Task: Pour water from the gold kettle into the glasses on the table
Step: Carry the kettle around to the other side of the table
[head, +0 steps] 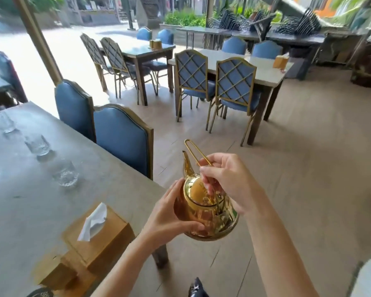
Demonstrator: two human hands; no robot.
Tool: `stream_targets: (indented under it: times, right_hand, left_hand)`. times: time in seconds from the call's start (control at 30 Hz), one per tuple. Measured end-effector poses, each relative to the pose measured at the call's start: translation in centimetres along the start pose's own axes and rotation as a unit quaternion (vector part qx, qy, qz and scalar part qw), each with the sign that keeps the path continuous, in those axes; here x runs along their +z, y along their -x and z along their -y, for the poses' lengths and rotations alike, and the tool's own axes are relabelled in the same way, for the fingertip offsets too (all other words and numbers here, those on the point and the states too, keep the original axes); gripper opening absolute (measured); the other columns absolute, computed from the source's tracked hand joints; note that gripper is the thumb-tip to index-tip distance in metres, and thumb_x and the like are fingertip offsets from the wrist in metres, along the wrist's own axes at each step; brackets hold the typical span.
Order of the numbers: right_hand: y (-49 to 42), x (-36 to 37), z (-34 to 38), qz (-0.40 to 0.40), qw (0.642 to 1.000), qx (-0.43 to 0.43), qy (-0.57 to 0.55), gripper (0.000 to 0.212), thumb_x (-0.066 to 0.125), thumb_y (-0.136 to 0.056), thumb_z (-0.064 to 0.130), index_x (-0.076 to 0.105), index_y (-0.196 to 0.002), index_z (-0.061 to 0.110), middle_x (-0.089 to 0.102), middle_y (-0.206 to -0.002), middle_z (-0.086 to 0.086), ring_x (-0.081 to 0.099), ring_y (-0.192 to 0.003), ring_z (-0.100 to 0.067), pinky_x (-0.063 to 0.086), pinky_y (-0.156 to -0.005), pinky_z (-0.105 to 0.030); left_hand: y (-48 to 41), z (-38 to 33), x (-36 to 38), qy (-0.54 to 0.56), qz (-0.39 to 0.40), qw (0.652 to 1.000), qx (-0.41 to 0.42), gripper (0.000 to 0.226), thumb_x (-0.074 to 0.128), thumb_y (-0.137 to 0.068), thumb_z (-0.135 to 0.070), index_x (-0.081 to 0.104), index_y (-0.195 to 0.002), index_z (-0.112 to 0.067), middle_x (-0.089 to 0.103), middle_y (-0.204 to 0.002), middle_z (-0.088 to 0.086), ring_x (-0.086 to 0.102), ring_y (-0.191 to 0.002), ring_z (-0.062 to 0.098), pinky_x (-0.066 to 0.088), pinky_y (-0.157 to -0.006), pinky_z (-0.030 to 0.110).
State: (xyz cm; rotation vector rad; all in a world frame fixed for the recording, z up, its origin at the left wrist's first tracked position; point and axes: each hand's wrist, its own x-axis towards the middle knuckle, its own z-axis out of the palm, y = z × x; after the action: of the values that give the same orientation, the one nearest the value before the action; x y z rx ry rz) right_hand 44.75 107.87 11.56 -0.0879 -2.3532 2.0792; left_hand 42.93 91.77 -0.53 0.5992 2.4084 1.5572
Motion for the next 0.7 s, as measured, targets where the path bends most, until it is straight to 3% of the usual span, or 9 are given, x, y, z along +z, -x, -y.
stream_targets:
  times: [0.2, 0.33, 0.4, 0.5, 0.6, 0.7]
  right_hand:
    - [-12.3, -3.3, -0.2, 0.069, 0.997, 0.002, 0.028, 0.010, 0.056, -0.091, -0.001, 0.065, -0.090, 0.002, 0.058, -0.061, -0.007, 0.052, -0.055, -0.017, 0.046, -0.050, -0.025]
    - [-20.5, -5.3, 0.1, 0.115, 0.993, 0.011, 0.036, 0.011, 0.055, -0.089, -0.005, 0.065, -0.094, -0.002, 0.057, -0.062, -0.010, 0.052, -0.055, -0.020, 0.046, -0.048, -0.027]
    - [-24.9, -5.9, 0.4, 0.152, 0.988, 0.011, 0.031, 0.011, 0.055, -0.089, -0.006, 0.064, -0.094, -0.003, 0.057, -0.062, -0.010, 0.051, -0.053, -0.018, 0.045, -0.047, -0.027]
    - [-31.6, -6.3, 1.5, 0.216, 0.976, -0.005, 0.035, 0.010, 0.054, -0.089, -0.008, 0.063, -0.094, -0.008, 0.055, -0.061, -0.011, 0.050, -0.050, -0.015, 0.043, -0.045, -0.024]
    - [-38.0, -6.2, 3.2, 0.282, 0.958, -0.026, 0.036, 0.012, 0.055, -0.089, -0.009, 0.062, -0.097, -0.014, 0.054, -0.063, -0.014, 0.049, -0.050, -0.018, 0.042, -0.045, -0.026]
    - [-43.5, -5.6, 5.7, 0.355, 0.931, -0.066, 0.043, 0.011, 0.056, -0.090, -0.006, 0.062, -0.097, -0.012, 0.055, -0.064, -0.013, 0.050, -0.052, -0.018, 0.043, -0.046, -0.026]
  left_hand:
    - [-10.7, 0.9, -0.4, -0.020, -0.038, 0.999, -0.030, 0.119, 0.077, -0.055, -0.074, 0.018, -0.152, -0.037, 0.035, -0.150, -0.014, 0.039, -0.137, 0.007, 0.039, -0.115, 0.035]
    - [-17.5, 1.3, -1.3, -0.012, -0.060, 0.997, -0.052, 0.094, 0.085, -0.065, -0.051, 0.020, -0.133, -0.056, 0.037, -0.137, -0.026, 0.038, -0.126, -0.017, 0.037, -0.097, 0.000]
    - [-21.0, 1.8, -2.0, -0.015, -0.080, 0.995, -0.062, 0.097, 0.084, -0.063, -0.054, 0.021, -0.137, -0.053, 0.040, -0.141, -0.020, 0.041, -0.127, -0.012, 0.036, -0.095, -0.001]
    - [-26.0, 2.1, -3.2, -0.003, -0.139, 0.987, -0.075, 0.109, 0.086, -0.060, -0.056, 0.019, -0.145, -0.043, 0.045, -0.142, -0.013, 0.046, -0.128, -0.003, 0.038, -0.105, 0.008]
    - [-30.3, 1.5, -4.5, 0.005, -0.216, 0.973, -0.083, 0.093, 0.089, -0.064, -0.036, 0.027, -0.132, -0.046, 0.048, -0.129, -0.020, 0.046, -0.118, -0.020, 0.037, -0.090, -0.004]
    - [-34.3, 0.4, -6.7, -0.014, -0.299, 0.951, -0.081, 0.091, 0.090, -0.061, -0.042, 0.029, -0.128, -0.051, 0.046, -0.126, -0.026, 0.045, -0.116, -0.023, 0.035, -0.089, -0.005]
